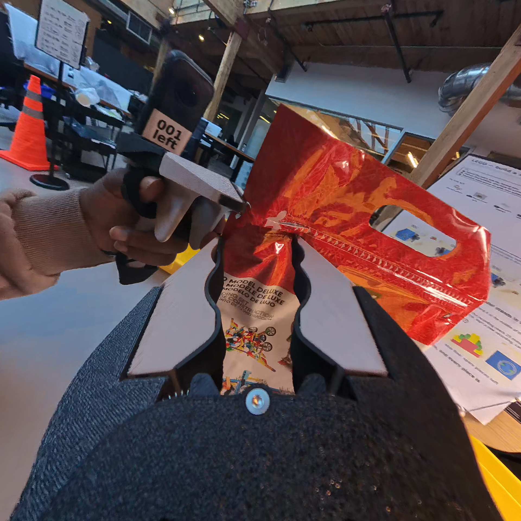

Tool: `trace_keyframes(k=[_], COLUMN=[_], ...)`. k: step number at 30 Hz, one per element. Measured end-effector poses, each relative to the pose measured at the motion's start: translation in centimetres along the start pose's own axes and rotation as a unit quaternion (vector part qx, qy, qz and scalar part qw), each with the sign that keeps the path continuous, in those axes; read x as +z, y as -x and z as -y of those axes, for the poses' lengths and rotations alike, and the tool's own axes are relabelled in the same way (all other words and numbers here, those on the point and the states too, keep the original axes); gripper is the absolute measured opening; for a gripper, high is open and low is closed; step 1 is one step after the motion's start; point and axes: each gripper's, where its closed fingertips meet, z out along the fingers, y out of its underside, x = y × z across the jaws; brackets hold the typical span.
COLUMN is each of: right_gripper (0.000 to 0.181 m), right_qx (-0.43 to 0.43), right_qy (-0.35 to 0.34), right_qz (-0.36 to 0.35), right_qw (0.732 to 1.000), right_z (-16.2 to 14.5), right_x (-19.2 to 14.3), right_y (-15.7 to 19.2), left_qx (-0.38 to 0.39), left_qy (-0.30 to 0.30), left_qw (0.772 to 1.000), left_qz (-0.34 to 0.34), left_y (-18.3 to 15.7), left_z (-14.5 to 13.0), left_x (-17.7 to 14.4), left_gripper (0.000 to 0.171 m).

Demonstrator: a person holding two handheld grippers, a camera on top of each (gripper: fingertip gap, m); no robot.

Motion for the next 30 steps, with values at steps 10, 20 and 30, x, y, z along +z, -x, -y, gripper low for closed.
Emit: trace_keyframes(k=[10, 20, 30], right_gripper=[0.032, 0.000, 0.000], right_qx=[-0.086, -0.043, 0.133], right_qy=[-0.034, -0.046, -0.061], right_qz=[0.043, 0.008, 0.032], right_qw=[0.995, 0.998, 0.989], right_z=[2.3, 3.2, 2.4], right_x=[-2.0, -2.0, -2.6], right_y=[1.4, 0.9, -1.8], left_qx=[0.021, 0.093, 0.125], left_qy=[-0.016, 0.021, 0.070], left_qw=[0.997, 0.995, 0.983], left_qz=[-0.072, -0.004, 0.114], left_y=[-2.4, -2.1, -0.9], left_z=[0.1, 0.1, 0.8], left_x=[-0.9, -0.8, -1.1], left_gripper=[0.004, 0.003, 0.025])
